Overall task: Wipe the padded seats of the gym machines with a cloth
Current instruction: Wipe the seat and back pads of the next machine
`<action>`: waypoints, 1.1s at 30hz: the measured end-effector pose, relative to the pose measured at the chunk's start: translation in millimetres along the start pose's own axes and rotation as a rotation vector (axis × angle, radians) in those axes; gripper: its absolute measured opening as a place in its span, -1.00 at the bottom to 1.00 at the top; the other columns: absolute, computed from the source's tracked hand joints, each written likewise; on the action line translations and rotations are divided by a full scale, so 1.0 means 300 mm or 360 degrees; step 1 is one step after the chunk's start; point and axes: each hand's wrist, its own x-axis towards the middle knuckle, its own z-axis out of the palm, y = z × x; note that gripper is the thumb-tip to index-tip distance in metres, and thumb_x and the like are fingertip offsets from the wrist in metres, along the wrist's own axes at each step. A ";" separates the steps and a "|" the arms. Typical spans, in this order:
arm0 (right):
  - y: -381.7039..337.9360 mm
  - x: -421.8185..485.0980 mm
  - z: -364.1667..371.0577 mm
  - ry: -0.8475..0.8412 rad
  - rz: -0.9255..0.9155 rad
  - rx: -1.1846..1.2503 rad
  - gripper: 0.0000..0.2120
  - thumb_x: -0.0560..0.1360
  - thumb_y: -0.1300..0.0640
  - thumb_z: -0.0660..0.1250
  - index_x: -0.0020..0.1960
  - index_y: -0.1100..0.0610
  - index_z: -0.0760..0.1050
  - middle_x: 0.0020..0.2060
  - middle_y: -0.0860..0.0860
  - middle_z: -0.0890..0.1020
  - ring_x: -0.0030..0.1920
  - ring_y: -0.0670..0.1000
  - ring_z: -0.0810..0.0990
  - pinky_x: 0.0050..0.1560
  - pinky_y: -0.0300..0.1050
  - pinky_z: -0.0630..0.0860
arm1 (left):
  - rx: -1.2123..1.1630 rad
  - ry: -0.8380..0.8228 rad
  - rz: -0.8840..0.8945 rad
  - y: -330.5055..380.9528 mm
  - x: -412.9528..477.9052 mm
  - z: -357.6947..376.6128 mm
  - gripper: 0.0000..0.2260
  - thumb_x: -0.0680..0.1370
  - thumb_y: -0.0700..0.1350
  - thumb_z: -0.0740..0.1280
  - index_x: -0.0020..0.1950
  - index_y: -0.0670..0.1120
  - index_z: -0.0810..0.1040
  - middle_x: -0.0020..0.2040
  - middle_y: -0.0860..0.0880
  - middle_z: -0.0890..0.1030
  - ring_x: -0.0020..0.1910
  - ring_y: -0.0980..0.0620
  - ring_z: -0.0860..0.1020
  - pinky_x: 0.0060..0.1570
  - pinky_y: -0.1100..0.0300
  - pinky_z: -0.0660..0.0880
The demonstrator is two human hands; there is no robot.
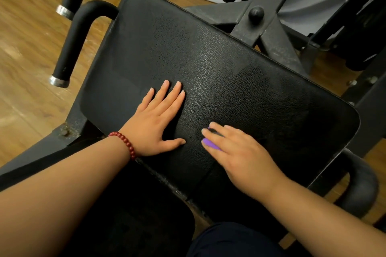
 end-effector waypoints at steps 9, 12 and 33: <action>0.042 0.107 -0.013 0.0170 0.0196 -0.0061 -0.61 0.47 0.24 0.10 0.16 0.23 0.61 0.25 0.18 0.57 0.28 0.24 0.52 0.35 0.06 0.26 | 0.0094 -0.0031 -0.0063 -0.068 -0.016 -0.026 -0.03 0.37 0.41 0.17 0.59 -0.06 -0.14 0.59 -0.04 -0.14 0.56 -0.06 -0.20 0.49 -0.07 -0.21; -0.048 0.069 0.019 -0.0047 -0.0311 0.0043 -0.63 0.53 0.17 0.09 0.08 0.16 0.67 0.17 0.10 0.64 0.23 0.15 0.58 0.32 0.01 0.39 | 0.0120 -0.0084 -0.0079 -0.083 -0.020 -0.030 0.02 0.32 0.44 0.19 0.58 -0.04 -0.17 0.59 -0.05 -0.18 0.56 -0.05 -0.23 0.48 -0.09 -0.22; -0.013 0.256 0.051 0.0209 -0.0223 -0.0039 -0.62 0.47 0.20 0.10 0.03 0.24 0.66 0.12 0.18 0.65 0.16 0.22 0.61 0.17 0.11 0.53 | 0.0125 -0.0115 -0.0068 -0.122 -0.026 -0.035 0.11 0.27 0.55 0.16 0.58 -0.05 -0.18 0.57 -0.02 -0.23 0.55 -0.05 -0.25 0.49 -0.07 -0.21</action>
